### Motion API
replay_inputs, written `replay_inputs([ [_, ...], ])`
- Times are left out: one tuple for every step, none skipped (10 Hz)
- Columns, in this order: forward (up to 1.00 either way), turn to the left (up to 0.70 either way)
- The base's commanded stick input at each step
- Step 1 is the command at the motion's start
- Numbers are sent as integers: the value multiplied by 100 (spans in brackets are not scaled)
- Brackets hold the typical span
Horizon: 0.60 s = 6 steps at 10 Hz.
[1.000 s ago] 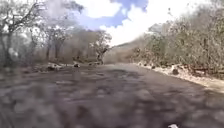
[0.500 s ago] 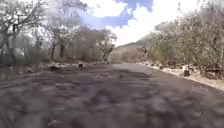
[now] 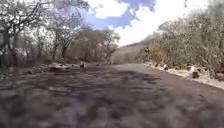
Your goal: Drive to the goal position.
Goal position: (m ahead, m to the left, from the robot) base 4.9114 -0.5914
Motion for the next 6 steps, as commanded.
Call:
replay_inputs([
  [70,0],
  [70,0],
  [70,0],
  [70,0],
  [70,0],
  [70,0],
])
